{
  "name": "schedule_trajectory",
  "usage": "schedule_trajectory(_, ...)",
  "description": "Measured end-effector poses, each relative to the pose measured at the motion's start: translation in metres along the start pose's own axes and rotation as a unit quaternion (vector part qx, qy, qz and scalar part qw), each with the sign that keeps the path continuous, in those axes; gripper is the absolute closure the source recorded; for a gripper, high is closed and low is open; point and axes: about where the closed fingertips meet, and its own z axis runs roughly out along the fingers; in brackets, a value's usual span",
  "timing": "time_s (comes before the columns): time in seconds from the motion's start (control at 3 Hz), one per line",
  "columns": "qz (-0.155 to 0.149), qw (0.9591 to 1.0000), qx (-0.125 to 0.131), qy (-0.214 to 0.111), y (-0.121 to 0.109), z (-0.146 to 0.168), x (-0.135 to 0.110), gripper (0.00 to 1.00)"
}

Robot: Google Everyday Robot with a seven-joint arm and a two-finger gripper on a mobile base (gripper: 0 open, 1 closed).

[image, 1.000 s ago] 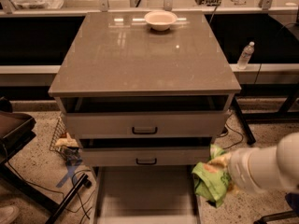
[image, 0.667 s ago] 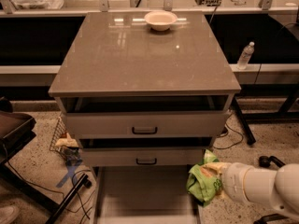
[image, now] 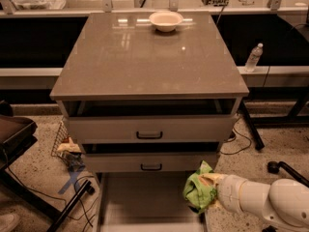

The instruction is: Place green rice chip bag into bottom drawer

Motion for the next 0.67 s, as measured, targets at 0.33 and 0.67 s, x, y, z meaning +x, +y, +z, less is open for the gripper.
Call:
schedule_trajectory(0.33,0.0,1.0,0.0,0.0,0.0,0.0,0.0,1.0)
schedule_trajectory(0.67,0.023,0.9995,0.014,-0.018,0.01,0.051,0.005,1.0)
